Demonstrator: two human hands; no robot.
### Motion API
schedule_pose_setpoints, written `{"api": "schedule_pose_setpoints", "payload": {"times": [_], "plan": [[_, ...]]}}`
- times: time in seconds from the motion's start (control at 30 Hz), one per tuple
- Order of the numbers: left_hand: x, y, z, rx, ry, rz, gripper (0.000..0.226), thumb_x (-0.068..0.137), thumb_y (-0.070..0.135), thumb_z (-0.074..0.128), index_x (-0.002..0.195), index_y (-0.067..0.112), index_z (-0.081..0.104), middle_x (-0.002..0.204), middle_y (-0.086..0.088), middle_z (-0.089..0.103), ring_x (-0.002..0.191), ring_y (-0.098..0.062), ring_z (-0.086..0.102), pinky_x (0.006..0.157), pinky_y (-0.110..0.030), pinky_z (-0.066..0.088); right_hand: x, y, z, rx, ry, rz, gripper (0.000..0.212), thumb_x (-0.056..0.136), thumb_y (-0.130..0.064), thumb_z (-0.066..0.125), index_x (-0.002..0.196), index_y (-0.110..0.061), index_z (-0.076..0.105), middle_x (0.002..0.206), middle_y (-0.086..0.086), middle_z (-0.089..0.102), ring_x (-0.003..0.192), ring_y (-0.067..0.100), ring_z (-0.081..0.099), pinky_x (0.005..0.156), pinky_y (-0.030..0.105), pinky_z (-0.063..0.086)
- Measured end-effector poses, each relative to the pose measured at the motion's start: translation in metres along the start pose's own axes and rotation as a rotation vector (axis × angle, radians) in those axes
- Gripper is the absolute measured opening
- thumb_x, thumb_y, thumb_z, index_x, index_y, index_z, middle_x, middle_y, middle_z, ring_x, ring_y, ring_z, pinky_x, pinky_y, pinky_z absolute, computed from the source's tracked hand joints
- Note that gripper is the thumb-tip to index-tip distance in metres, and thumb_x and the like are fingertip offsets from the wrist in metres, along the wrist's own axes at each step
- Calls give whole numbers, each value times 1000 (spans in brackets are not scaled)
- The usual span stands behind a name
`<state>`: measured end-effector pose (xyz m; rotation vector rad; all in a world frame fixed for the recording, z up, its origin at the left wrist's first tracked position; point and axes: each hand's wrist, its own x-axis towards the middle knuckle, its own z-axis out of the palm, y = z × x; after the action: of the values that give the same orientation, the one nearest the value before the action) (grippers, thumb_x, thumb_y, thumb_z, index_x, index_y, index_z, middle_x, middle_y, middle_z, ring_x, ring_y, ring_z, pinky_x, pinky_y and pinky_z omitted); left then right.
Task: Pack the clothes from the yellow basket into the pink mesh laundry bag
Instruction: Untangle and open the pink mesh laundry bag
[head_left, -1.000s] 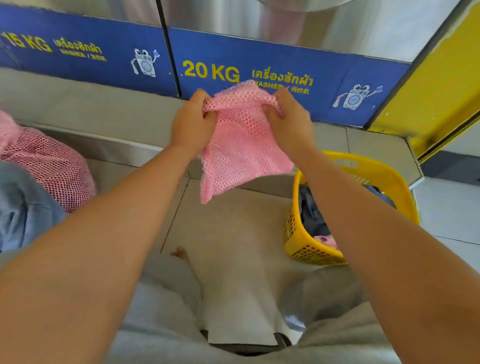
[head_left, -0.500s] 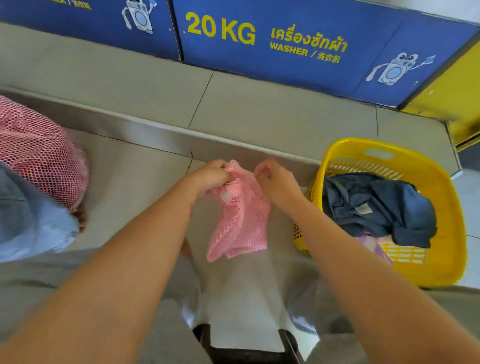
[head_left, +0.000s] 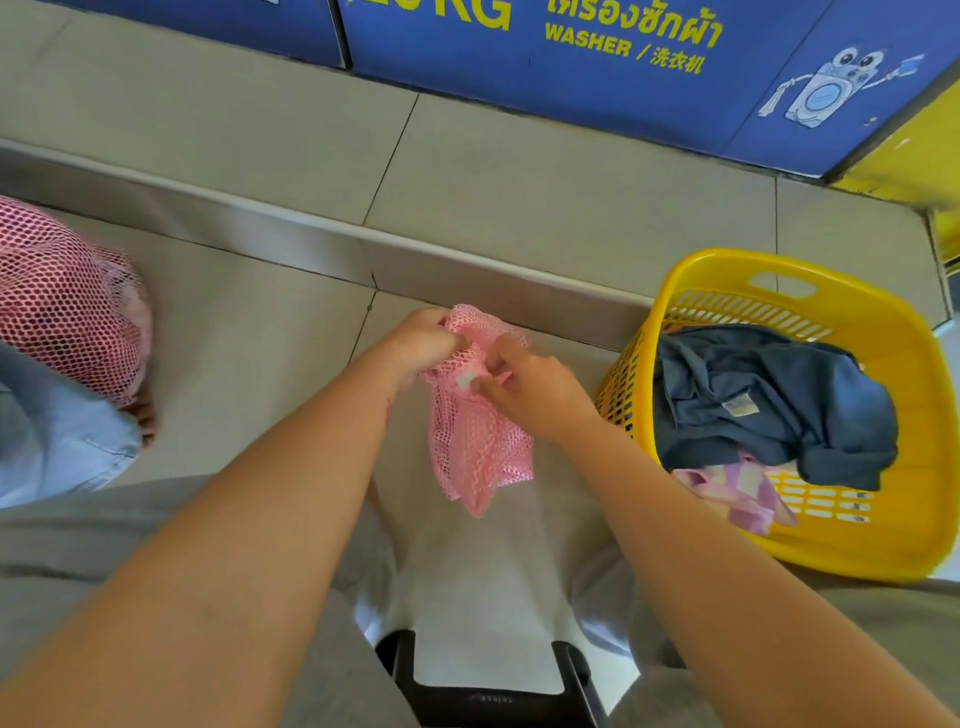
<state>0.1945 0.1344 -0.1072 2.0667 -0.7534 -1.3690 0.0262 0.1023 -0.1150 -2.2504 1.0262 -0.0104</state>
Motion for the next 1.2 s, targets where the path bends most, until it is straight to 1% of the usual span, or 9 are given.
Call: {"api": "schedule_pose_setpoints", "payload": {"times": [0.1, 0.23, 0.4, 0.6, 0.67, 0.77, 0.87, 1.03, 1.2], "plan": [[-3, 3, 0, 4, 6, -1, 14, 91, 5, 62, 89, 17, 68, 87, -4, 71, 76, -20, 67, 59, -21, 53, -1, 0, 1, -150, 69, -115, 18, 97, -29, 48, 107, -14, 51, 95, 10, 69, 80, 37, 65, 65, 34, 41], [-9, 7, 0, 31, 13, -4, 24, 92, 8, 62, 116, 8, 67, 110, -13, 72, 100, -29, 70, 89, -44, 57, -5, -5, 0, -204, 56, -157, 22, 96, -33, 45, 106, -16, 54, 95, 6, 70, 83, 34, 66, 69, 36, 47], [-13, 8, -2, 49, 33, -6, 24, 94, 9, 61, 117, 9, 65, 113, -15, 71, 103, -31, 69, 86, -41, 56, -6, -12, -3, -170, 42, -106, 28, 92, -46, 44, 96, -20, 53, 91, 4, 70, 82, 31, 65, 68, 32, 38], [-11, 6, -1, 43, 32, -27, 27, 98, 12, 55, 124, 11, 61, 119, -14, 68, 105, -31, 66, 80, -40, 57, -7, -9, -1, -169, 58, -118, 17, 97, -26, 45, 103, -13, 54, 96, 9, 68, 83, 35, 64, 68, 35, 43], [-8, 5, 1, 111, 106, -63, 37, 99, 21, 54, 134, 13, 53, 135, -15, 55, 112, -31, 60, 83, -37, 53, -7, -9, -1, -88, 76, -63, 14, 96, -23, 46, 101, -13, 55, 96, 8, 66, 84, 35, 63, 70, 36, 48], [-9, 5, 0, 358, 364, -96, 53, 98, 42, 54, 143, 16, 43, 149, -16, 30, 133, -37, 40, 105, -47, 39, -4, -9, -2, 71, 103, 59, 10, 95, -22, 47, 95, -15, 55, 95, 6, 66, 87, 32, 61, 70, 33, 46], [-15, 8, 0, 376, 473, 23, 56, 96, 57, 47, 130, 13, 53, 141, -15, 42, 131, -37, 41, 102, -51, 39, -1, -10, -3, 172, 131, 151, 13, 94, -22, 48, 93, -13, 57, 94, 6, 68, 89, 29, 60, 71, 34, 44], [-21, 7, 7, 386, 195, 57, 78, 88, 77, 37, 116, 11, 68, 121, -11, 66, 116, -34, 58, 100, -46, 46, 2, -14, -3, 288, 170, 215, 16, 97, -23, 47, 92, -12, 57, 92, 7, 67, 85, 28, 62, 71, 35, 47], [-25, 1, 12, 93, 27, 134, 34, 95, 45, 60, 76, 17, 56, 71, 3, 55, 65, -13, 52, 57, -27, 38, 3, -16, -4, 301, 155, 223, 16, 96, -22, 46, 93, -13, 59, 92, 6, 67, 84, 28, 64, 73, 40, 52]]}}
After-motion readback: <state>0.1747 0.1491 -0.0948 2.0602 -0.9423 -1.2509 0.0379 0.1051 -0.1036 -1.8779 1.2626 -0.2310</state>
